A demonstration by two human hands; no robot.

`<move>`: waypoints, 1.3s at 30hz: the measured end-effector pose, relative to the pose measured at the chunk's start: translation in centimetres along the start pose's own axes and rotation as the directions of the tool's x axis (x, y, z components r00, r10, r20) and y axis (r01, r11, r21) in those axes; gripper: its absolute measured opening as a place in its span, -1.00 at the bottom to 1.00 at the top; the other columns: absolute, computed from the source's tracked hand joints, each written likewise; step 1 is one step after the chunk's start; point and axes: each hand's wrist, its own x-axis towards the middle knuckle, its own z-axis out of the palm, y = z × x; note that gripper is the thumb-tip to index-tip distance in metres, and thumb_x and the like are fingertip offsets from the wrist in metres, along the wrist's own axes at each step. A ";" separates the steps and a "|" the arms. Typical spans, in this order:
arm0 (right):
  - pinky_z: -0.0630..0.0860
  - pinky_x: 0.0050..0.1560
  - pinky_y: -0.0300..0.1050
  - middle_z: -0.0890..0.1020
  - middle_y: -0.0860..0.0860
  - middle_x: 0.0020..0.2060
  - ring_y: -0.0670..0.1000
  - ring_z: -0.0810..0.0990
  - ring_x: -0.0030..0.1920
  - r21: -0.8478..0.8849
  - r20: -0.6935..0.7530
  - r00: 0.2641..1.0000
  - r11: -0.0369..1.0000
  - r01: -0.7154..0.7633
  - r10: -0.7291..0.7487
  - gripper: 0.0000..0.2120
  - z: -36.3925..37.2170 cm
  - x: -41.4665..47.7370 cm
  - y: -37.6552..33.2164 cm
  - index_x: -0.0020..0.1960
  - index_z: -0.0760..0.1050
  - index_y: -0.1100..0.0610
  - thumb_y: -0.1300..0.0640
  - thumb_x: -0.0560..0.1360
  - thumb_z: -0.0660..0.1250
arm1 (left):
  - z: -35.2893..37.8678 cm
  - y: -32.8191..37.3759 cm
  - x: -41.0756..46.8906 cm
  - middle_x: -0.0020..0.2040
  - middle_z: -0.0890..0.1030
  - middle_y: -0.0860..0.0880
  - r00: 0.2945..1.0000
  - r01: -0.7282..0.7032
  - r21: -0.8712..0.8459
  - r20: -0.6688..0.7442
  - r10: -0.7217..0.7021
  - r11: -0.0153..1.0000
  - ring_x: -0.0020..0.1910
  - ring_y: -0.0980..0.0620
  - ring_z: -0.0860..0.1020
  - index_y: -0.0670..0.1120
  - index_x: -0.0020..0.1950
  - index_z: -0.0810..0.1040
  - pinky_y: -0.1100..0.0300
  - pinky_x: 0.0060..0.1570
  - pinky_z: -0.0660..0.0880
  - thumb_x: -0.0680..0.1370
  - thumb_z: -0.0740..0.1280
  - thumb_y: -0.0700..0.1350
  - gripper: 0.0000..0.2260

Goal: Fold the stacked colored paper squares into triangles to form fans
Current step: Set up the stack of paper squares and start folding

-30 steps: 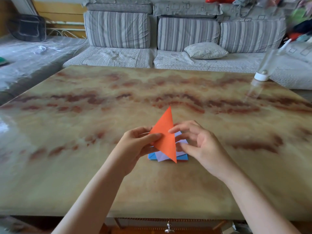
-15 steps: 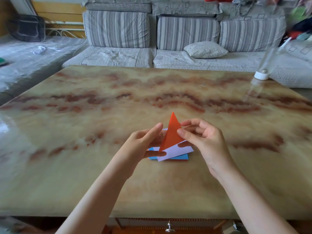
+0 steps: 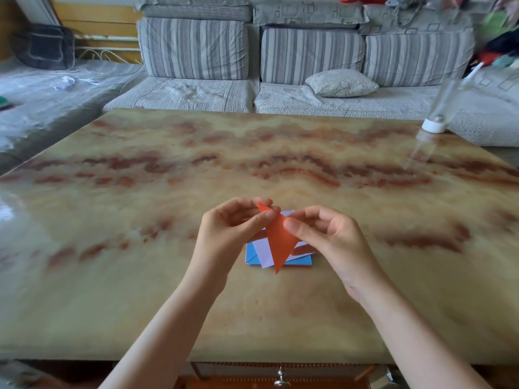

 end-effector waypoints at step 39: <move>0.50 -0.28 -0.31 0.70 0.05 -0.35 -0.10 0.63 -0.37 -0.155 -0.031 0.999 0.988 0.009 -0.014 -0.91 -0.6 0.3 0.7 -0.19 0.66 0.21 0.20 0.44 0.43 | -0.1 -0.9 0.1 -0.28 0.67 0.11 0.989 -0.148 0.528 0.093 0.117 0.836 -0.24 0.18 0.62 0.03 -0.20 0.65 0.30 -0.13 0.51 0.44 0.45 -0.10 -0.97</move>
